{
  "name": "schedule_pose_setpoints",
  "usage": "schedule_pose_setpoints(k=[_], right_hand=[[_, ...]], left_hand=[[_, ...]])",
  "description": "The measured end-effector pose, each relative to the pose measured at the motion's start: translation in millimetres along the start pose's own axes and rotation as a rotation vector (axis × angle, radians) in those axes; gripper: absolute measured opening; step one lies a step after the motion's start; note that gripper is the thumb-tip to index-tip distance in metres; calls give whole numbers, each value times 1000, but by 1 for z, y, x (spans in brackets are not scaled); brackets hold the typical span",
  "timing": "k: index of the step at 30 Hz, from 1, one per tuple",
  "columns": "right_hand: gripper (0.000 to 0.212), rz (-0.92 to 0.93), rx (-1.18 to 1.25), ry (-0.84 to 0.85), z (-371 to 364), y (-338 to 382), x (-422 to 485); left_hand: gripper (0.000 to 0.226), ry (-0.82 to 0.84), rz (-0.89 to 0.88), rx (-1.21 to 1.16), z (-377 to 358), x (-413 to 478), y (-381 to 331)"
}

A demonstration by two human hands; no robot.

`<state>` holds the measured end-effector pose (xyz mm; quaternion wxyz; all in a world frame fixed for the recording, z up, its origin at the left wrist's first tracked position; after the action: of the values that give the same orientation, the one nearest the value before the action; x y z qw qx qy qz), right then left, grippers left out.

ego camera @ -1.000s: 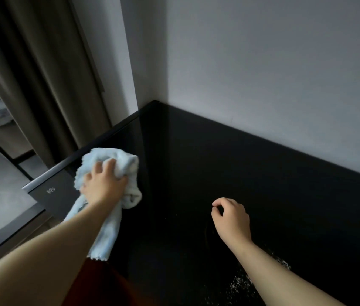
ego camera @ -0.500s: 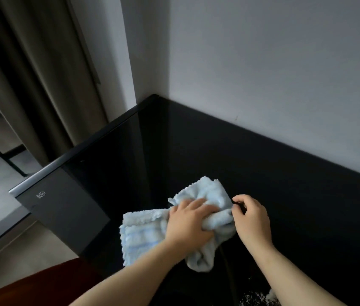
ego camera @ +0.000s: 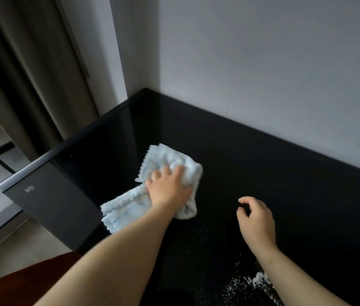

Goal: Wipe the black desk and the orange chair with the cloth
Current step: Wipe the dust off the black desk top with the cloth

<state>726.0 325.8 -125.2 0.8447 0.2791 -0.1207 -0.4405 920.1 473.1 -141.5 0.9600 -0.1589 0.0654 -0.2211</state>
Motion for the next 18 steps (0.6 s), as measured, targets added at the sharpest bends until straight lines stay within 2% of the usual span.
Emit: schedule_pose_setpoints(k=[2,5,7,8,11,13,16,18], right_hand=[[22,-23,18,-31,5,-7,-3],[20,-10,86,-50,8,-8,-9],[19,40,144,-47,7,0,-15],[18,59,161,-41,6,4,-17],[19,73,182,-15,0,7,-21],[18,65,193,8,-3,4,-25],[19,59,213,30,-4,-5,-35],[20,53,225,27,2,-12,-41]], left_hand=[[48,23,-223,49,-17,-29,-39],[56,174,-538,29,-37,-74,-78],[57,215,-639,-3,-25,-83,-75],[55,171,-635,-31,-10,-79,-64],[50,-169,-443,-19,54,-54,4],[47,-304,-164,41,81,-43,68],[42,-133,276,13,65,-50,139],[34,-113,325,-55,48,-68,135]])
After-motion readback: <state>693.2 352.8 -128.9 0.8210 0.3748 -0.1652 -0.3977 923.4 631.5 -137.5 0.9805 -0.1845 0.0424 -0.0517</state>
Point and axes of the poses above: each hand's wrist, its own x-axis towards the middle knuckle, its own z-axis out of the back of the hand, y = z × x, the point moved 9 cm from there along x, towards the middle knuckle, and after that the axes turned 3 degrees about -x, right-handed, at the moved point
